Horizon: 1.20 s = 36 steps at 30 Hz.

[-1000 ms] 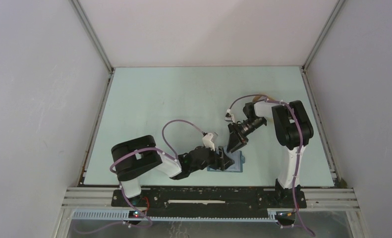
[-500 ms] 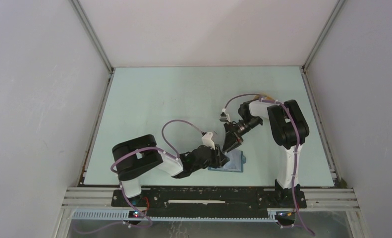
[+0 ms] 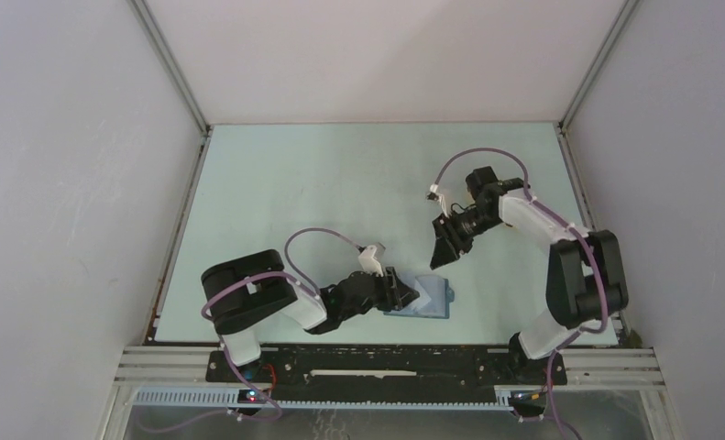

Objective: Put the credit cards into the card holder
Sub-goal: Open the card holder at the center of the board.

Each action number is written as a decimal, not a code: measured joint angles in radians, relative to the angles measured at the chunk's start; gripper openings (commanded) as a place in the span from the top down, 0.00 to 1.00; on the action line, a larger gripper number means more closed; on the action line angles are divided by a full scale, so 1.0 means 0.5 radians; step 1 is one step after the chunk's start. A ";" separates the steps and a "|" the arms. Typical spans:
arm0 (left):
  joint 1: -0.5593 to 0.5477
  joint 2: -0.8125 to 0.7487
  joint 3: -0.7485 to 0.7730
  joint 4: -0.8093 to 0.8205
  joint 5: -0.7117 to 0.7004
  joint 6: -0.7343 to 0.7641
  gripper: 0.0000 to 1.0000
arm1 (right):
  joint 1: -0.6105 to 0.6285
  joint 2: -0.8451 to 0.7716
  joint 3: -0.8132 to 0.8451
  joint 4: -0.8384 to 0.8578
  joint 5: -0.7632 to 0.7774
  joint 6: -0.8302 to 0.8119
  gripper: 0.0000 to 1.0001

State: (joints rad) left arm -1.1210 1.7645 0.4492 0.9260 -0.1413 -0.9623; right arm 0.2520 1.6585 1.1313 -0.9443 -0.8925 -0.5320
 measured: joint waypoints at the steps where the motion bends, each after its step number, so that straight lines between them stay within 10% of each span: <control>1: 0.010 -0.005 -0.024 0.036 0.013 -0.013 0.49 | 0.018 -0.065 -0.032 0.022 0.052 -0.021 0.49; 12: 0.105 -0.176 -0.261 0.144 0.009 -0.028 0.53 | 0.302 -0.291 -0.375 0.100 0.390 -0.569 0.49; 27: 0.066 -1.357 -0.484 -0.311 -0.069 0.358 0.55 | 0.534 -0.549 -0.694 0.224 0.555 -1.076 0.49; 36: -0.104 -1.090 -0.481 -0.173 0.064 0.616 0.47 | 0.567 -0.489 -0.684 0.246 0.652 -1.065 0.49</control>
State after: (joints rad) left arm -1.1728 1.2194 0.2089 0.8394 -0.1093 -0.6544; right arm 0.5354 1.4139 0.7891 -0.8211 -0.5663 -1.0645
